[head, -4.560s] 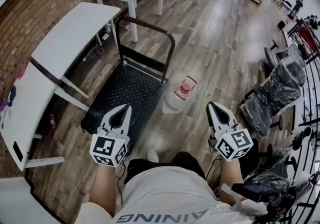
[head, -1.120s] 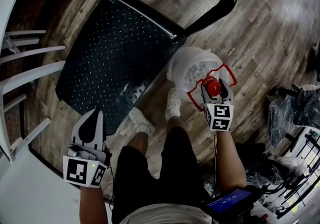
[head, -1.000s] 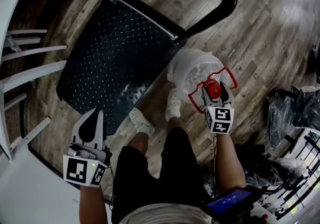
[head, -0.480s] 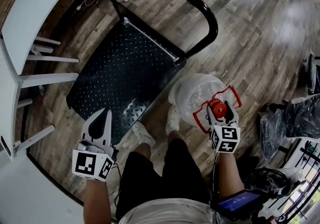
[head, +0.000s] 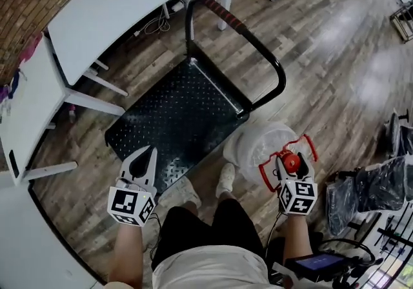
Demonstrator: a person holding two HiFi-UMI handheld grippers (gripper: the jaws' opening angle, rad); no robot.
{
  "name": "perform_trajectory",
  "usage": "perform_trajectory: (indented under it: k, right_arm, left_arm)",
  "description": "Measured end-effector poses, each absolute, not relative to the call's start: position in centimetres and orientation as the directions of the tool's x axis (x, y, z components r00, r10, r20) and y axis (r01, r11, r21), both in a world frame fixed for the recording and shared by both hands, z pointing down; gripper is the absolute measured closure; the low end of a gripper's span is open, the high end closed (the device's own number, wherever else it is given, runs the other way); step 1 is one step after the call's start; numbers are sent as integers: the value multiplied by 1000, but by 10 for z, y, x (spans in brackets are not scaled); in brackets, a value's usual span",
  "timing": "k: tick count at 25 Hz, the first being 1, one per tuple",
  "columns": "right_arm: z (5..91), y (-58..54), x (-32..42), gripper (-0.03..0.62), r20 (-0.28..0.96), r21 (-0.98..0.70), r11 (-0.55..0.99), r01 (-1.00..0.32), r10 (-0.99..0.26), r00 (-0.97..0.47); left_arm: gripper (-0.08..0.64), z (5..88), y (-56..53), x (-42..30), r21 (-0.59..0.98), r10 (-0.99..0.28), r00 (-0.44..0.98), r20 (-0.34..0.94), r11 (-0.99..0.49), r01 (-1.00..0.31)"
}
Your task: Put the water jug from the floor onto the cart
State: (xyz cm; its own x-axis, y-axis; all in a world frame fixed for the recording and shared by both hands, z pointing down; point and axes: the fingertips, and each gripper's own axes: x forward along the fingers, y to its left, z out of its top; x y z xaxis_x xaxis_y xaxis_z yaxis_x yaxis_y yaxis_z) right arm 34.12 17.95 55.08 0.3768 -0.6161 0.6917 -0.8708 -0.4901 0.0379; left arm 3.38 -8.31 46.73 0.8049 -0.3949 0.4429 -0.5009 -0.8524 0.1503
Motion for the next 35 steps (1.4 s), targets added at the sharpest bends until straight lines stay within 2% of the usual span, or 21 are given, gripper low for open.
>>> perform_trajectory:
  k: [9,25,35]
  right_arm:
    - [525,105,297,278,682,62,-310,-949,-681,267]
    - [483,-57,155,278,639,15,14,-1000,-769,-1]
    - [464,-157,106,278,621,14,305,-952,-749,-231]
  left_arm:
    - [560,441,-115,-23,119,-542,749,381,-774,-621]
    - [560,426,-164,-200,123,-752,562,344,-558,-821]
    - [560,413,-189,-212,135,-842,436,318,-415,-900]
